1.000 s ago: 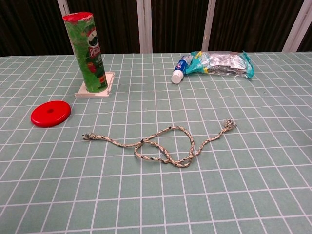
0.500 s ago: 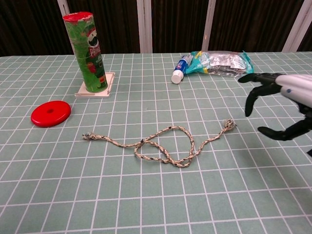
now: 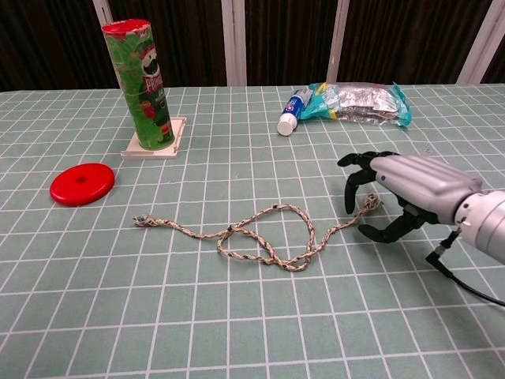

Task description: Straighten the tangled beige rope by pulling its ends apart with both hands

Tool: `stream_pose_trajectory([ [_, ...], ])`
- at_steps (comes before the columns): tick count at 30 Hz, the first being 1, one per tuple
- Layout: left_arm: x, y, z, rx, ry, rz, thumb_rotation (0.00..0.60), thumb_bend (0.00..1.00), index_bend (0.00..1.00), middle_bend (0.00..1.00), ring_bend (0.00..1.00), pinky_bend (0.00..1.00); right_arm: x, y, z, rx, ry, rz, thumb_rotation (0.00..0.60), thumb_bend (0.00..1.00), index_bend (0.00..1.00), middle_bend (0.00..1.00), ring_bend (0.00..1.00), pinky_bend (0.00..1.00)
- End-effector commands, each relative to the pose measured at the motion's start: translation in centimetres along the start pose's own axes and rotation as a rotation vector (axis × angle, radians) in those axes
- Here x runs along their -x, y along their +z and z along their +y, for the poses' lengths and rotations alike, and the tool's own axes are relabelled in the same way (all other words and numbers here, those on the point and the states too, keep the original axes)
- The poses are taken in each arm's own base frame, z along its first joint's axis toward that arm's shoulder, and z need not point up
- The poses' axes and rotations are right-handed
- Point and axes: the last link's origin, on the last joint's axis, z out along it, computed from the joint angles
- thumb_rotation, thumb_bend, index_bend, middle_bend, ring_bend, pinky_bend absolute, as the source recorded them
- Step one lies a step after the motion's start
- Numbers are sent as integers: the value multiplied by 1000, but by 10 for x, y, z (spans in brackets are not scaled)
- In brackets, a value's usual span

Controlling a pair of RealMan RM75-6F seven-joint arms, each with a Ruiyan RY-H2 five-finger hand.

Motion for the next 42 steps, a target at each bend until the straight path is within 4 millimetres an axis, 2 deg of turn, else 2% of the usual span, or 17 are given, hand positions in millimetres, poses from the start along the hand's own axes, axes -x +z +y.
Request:
stream_pose_trajectory([
  [1,0,1,0,-3,-1,-2,600,115,71,0,0,0,8,8,-1,14,11,-7,600,390,501,112,0,0],
  [11,2,2,1,-3,-5,-9,600,114,71,0,0,0,15,12,0,28,20,-9,600,390,515,119,0,0],
  [37,1,2,1,-1,-10,-12,600,114,71,0,0,0,18,9,-4,35,18,-18,600,392,562,141,0,0],
  [42,1,1,2,2,-12,-10,600,114,71,0,0,0,19,8,-5,34,23,-17,600,454,587,152,0,0],
])
